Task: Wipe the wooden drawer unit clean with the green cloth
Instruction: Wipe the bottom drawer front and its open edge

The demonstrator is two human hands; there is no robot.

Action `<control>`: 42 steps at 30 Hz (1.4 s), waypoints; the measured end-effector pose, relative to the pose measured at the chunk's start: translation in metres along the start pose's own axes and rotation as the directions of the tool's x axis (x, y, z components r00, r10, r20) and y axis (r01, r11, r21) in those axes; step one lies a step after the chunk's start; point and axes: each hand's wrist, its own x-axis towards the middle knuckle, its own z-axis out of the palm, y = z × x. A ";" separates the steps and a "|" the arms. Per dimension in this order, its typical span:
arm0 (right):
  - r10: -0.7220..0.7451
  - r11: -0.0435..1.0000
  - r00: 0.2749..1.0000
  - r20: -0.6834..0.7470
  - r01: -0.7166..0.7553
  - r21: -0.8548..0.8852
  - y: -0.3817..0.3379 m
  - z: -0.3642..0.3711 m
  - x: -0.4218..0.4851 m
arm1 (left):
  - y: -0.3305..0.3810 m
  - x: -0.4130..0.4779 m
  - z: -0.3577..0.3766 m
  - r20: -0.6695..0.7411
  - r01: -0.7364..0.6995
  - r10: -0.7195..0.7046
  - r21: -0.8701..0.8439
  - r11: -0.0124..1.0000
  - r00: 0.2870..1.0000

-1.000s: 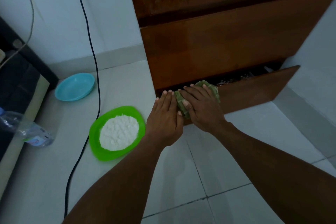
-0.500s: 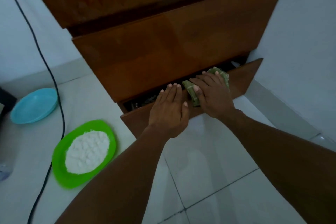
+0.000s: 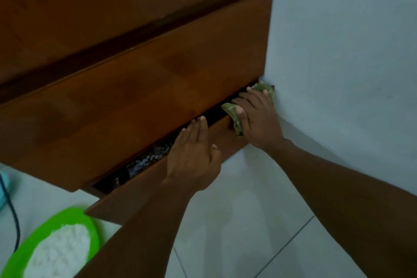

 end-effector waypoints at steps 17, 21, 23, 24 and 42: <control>0.470 0.859 0.841 -0.270 -0.365 0.359 -0.060 -0.009 -0.005 | -0.036 -0.051 -0.032 0.184 -0.063 0.059 0.019 0.998 0.981; 0.404 0.862 0.883 -0.238 -0.281 0.422 -0.116 -0.007 -0.035 | -0.062 -0.085 -0.046 0.178 -0.021 0.011 0.051 0.998 0.984; 0.371 0.860 0.902 -0.221 -0.244 0.448 -0.141 -0.005 -0.039 | -0.076 -0.104 -0.053 0.161 0.015 -0.023 0.055 0.998 0.987; 0.351 0.863 0.910 -0.219 -0.223 0.454 -0.153 -0.006 -0.038 | -0.084 -0.114 -0.056 0.148 0.029 -0.037 0.057 0.998 0.988; -0.246 0.969 0.934 0.258 0.235 0.073 -0.258 0.041 -0.092 | -0.131 -0.191 -0.077 0.117 0.082 -0.100 0.151 0.985 0.988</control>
